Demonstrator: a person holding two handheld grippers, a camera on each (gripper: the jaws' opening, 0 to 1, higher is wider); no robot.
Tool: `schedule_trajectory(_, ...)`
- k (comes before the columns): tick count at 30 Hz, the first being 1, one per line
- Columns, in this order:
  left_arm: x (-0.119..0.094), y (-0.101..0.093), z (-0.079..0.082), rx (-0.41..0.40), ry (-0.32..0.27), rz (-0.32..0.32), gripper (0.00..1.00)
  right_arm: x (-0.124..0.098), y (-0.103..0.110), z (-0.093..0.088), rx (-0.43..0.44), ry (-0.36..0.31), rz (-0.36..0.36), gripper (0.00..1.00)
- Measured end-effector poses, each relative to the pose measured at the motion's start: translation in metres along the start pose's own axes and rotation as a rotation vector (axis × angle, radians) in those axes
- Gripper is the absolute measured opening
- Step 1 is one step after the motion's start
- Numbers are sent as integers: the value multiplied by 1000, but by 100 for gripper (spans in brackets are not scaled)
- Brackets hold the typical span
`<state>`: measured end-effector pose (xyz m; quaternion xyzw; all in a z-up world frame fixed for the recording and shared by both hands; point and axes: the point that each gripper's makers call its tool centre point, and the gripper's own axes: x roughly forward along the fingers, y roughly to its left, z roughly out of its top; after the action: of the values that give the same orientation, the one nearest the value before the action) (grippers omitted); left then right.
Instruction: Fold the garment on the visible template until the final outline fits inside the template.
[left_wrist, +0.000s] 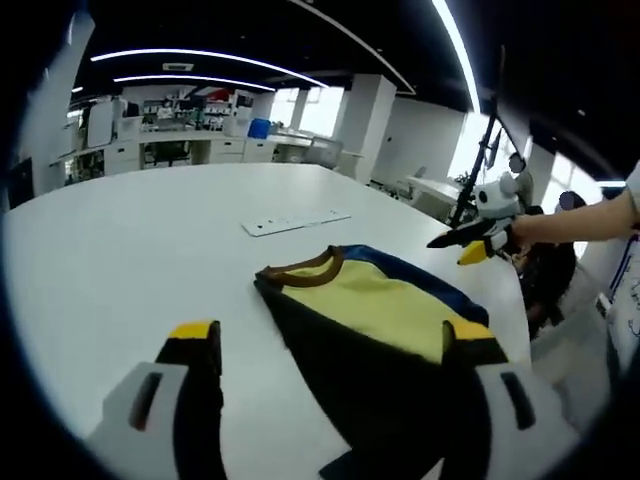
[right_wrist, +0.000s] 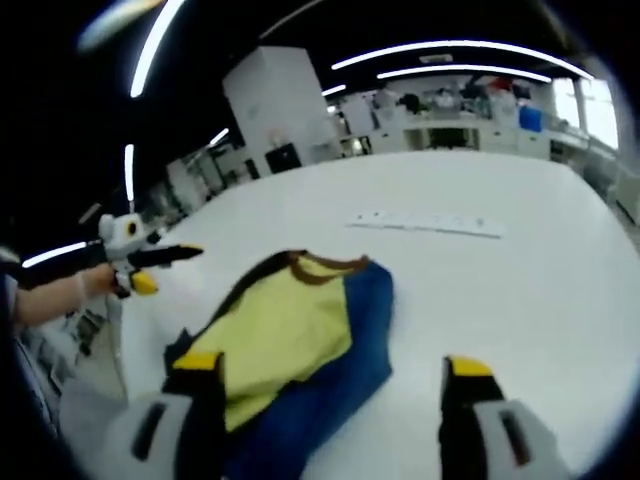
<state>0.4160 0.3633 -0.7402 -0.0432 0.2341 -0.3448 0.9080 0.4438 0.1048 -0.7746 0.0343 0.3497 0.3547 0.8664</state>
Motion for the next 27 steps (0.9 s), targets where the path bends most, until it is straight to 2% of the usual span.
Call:
schedule_trajectory(6, -19, -25, -9, 44, 12, -19, 86, -17, 5, -17, 37, -8, 1, 85)
schedule_trajectory(12, -38, -50, -16, 82, 10, -36, 84, -28, 1, -35, 95, -27, -5, 83)
schedule_trajectory(14, -43, -56, -18, 78, 8, -33, 83, -36, 8, -40, 113, -29, -11, 82)
schedule_trajectory(20, -58, -62, -28, 60, -2, -11, 82, -43, 1, -48, 141, -36, -17, 81)
schedule_trajectory(23, -61, -61, -29, 50, -19, -1, 81, -48, 7, -55, 153, -37, -25, 79)
schedule_trajectory(27, -62, -65, -36, 57, -2, 21, 80, -50, 8, -59, 188, -40, -16, 74)
